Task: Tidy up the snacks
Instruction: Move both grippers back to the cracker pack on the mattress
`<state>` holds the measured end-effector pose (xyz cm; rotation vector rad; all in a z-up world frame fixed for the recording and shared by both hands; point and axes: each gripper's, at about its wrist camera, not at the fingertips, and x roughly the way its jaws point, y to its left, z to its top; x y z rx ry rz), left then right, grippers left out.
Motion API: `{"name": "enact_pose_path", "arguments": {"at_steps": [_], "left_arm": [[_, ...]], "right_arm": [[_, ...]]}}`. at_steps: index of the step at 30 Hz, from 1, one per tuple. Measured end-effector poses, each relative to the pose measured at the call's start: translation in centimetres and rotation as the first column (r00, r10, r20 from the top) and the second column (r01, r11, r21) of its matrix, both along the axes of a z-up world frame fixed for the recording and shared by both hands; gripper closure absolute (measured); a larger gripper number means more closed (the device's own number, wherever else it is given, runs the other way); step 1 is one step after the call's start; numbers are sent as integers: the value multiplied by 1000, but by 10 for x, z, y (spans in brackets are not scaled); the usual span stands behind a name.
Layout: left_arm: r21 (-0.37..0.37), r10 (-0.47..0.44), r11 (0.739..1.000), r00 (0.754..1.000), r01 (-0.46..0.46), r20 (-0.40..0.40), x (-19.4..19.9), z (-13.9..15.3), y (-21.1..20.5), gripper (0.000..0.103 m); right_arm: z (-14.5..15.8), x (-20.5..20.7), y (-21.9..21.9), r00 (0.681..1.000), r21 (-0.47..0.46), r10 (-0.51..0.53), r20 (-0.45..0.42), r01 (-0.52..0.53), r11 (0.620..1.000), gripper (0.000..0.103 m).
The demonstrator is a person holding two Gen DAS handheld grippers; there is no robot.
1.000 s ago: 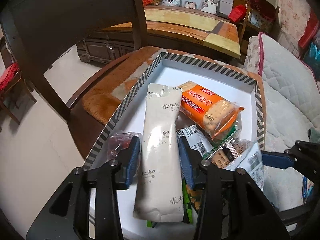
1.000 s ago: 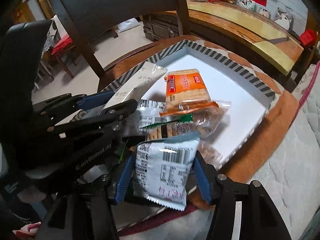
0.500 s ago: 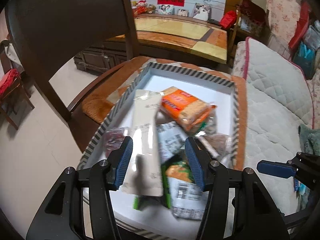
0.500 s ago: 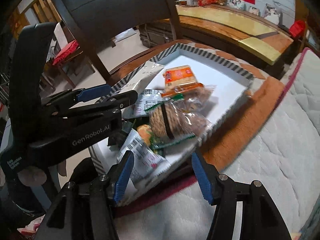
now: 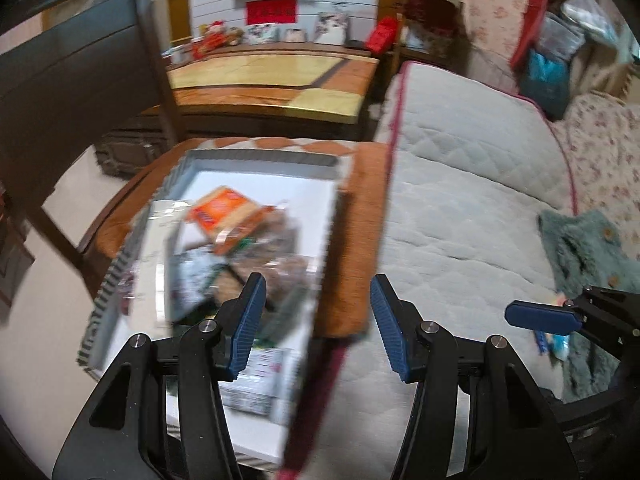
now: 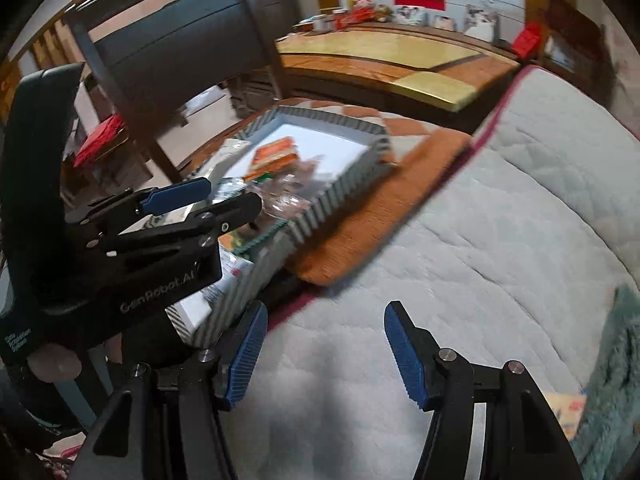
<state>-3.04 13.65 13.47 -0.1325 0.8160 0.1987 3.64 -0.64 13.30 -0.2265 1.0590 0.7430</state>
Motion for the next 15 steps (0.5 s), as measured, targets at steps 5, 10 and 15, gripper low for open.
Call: {"name": "enact_pose_path", "arguments": {"at_steps": [5,10,15], "left_arm": [[7,-68,998,998,68,1,4,1,-38,49],[20,-124,992,992,125,-6,8,-2,-71,49],[22,-194,981,981,194,-27,9,-9,-102,49]], "right_arm": [[0,-8,-37,998,-20,-65,17,65,998,43],[1,-14,-73,989,-25,-147,35,147,989,43],[-1,-19,-112,975,-53,-215,47,217,975,41]]}}
